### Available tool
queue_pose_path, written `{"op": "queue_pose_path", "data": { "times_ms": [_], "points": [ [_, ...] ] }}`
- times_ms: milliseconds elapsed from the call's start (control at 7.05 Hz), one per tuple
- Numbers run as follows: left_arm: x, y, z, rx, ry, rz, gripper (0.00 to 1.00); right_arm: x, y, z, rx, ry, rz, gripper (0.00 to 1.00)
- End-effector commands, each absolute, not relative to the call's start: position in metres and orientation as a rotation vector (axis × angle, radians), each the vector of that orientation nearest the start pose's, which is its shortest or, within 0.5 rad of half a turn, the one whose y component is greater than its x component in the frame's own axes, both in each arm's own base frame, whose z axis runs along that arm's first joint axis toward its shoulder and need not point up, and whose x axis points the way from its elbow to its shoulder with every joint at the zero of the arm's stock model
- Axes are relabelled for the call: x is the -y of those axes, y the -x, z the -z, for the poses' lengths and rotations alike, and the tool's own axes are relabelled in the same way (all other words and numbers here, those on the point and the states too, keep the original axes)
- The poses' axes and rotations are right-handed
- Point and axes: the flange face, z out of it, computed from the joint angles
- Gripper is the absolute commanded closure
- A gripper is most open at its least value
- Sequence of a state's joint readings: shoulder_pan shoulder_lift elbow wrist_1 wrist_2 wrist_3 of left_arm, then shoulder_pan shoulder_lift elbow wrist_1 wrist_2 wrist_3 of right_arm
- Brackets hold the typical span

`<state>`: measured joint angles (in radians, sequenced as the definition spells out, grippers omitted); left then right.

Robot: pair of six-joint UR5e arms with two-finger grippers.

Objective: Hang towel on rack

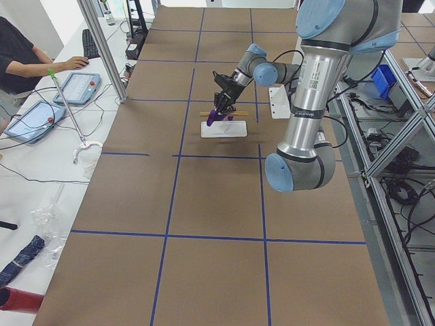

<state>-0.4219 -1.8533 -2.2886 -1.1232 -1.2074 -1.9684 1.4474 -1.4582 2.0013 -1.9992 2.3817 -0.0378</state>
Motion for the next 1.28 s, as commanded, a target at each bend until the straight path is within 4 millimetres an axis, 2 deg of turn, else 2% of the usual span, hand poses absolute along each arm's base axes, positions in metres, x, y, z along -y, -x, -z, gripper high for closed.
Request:
{"op": "queue_pose_path", "data": {
  "times_ms": [0,142,284,567,709,851,1135],
  "points": [
    [0.350,-0.370,-0.283,-0.515,-0.378,0.883,0.01,0.494,-0.001,-0.440,0.816,-0.073,0.198,0.00],
    [0.350,-0.370,-0.285,-0.508,-0.377,0.871,0.00,0.494,-0.001,-0.440,0.816,-0.074,0.201,0.00],
    [0.350,-0.370,-0.280,-0.518,-0.377,0.857,0.00,0.491,-0.001,-0.450,0.815,-0.055,0.196,0.00],
    [0.351,-0.372,-0.270,-0.514,-0.363,0.690,0.00,0.490,-0.006,-0.453,0.814,-0.053,0.183,0.00],
    [0.373,-0.352,-0.259,-0.520,-0.361,0.618,0.00,0.490,-0.006,-0.456,0.813,-0.047,0.180,0.00],
    [0.387,-0.338,-0.255,-0.540,-0.348,0.541,0.00,0.492,-0.011,-0.465,0.813,-0.031,0.161,0.00],
    [0.420,-0.302,-0.255,-0.541,-0.351,0.369,0.00,0.490,-0.018,-0.471,0.813,-0.026,0.146,0.00]
  ]
}}
